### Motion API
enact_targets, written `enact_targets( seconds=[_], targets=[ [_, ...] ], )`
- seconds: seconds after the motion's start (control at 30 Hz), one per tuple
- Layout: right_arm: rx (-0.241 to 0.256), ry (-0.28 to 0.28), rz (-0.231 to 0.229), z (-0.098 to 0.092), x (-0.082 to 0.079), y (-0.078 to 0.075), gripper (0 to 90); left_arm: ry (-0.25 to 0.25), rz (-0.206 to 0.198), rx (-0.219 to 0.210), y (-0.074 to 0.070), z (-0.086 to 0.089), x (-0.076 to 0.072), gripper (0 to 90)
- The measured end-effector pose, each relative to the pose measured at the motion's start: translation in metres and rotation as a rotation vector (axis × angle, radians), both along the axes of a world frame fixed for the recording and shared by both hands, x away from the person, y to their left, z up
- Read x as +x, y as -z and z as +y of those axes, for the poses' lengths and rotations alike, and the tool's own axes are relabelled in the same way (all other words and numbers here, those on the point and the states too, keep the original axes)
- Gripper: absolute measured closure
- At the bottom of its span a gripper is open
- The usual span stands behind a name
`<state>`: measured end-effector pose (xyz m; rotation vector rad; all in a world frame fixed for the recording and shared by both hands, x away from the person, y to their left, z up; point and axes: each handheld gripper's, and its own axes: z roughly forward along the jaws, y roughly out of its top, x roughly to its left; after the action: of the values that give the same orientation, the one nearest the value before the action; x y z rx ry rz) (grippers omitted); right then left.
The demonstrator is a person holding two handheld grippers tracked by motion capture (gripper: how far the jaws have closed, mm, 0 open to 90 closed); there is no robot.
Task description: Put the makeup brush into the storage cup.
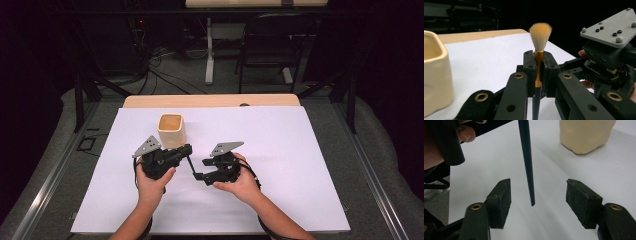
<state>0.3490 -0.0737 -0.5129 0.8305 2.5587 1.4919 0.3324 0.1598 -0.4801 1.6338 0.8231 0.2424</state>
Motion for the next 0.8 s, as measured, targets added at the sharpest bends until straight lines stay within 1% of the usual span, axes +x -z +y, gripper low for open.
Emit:
enact_targets(
  seconds=[0.13,0.2,0.23,0.27,0.3,0.43,0.53,0.63,0.67,0.7,0.73,0.77,0.8],
  targets=[
    [0.003,-0.001,0.004,0.0,-0.001,-0.001,36.7,-0.023,-0.03,0.025,-0.003,0.001,0.0,83.4],
    [-0.006,-0.002,0.002,-0.001,0.0,-0.001,36.8,-0.028,-0.041,0.033,-0.004,0.003,0.0,83.5],
    [-0.004,0.0,0.001,-0.002,0.001,-0.001,36.8,-0.051,-0.047,0.034,-0.004,0.003,0.0,83.4],
    [0.001,0.0,0.0,-0.002,0.001,-0.001,36.9,-0.041,-0.046,0.035,-0.005,0.004,0.0,83.5],
    [0.003,0.005,0.005,-0.003,0.002,-0.001,36.9,-0.046,-0.054,0.04,-0.005,0.005,0.001,83.5],
    [0.011,0.024,0.013,-0.009,0.002,-0.001,37.0,-0.054,-0.066,0.035,-0.007,0.006,0.002,83.5],
    [0.013,0.035,0.02,-0.012,0.003,0.0,37.2,-0.068,-0.077,0.061,-0.007,0.005,0.002,83.5],
    [0.011,0.048,0.025,-0.015,0.003,0.002,37.4,-0.084,-0.101,0.092,-0.009,0.003,0.003,83.5],
    [0.013,0.052,0.022,-0.015,0.003,0.003,37.4,-0.105,-0.111,0.103,-0.009,0.002,0.002,83.5],
    [0.003,0.051,0.02,-0.017,0.003,0.002,37.4,-0.087,-0.113,0.103,-0.009,0.003,0.003,83.5],
    [0.008,0.062,0.022,-0.018,0.002,0.001,37.4,-0.115,-0.117,0.114,-0.01,0.002,0.003,83.5],
    [0.012,0.065,0.016,-0.018,0.002,0.001,37.4,-0.1,-0.114,0.116,-0.011,0.003,0.003,83.5],
    [0.022,0.073,0.013,-0.019,0.002,0.001,37.3,-0.105,-0.119,0.111,-0.011,0.003,0.004,83.5]
  ],
)
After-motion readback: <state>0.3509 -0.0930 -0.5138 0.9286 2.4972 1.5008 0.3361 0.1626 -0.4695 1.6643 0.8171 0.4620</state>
